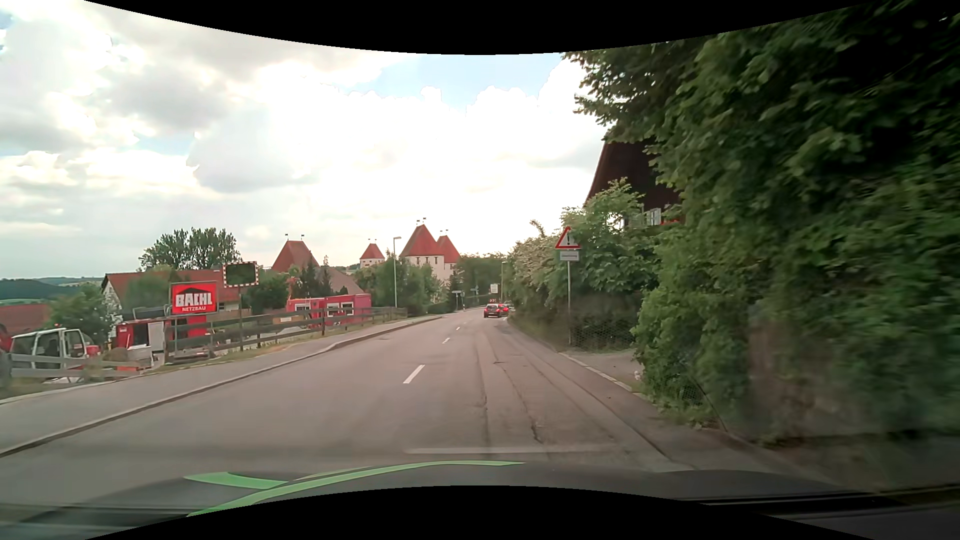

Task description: Follow the waypoints while adhering to traffic rules and regulations

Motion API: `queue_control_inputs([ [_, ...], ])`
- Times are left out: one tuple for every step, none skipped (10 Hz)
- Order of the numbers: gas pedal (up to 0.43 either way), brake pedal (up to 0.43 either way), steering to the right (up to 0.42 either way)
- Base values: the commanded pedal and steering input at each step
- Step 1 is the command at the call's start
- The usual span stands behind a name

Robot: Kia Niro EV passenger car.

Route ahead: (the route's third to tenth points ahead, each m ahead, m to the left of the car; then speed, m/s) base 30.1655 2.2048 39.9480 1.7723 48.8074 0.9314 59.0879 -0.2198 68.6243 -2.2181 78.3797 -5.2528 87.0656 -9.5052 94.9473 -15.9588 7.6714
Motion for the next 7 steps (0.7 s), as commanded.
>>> queue_control_inputs([
  [0.000, 0.201, -0.006],
  [0.000, 0.201, -0.006],
  [0.000, 0.201, -0.005],
  [0.000, 0.201, -0.003],
  [0.000, 0.201, -0.003],
  [0.000, 0.201, -0.002],
  [0.000, 0.201, 0.000],
])
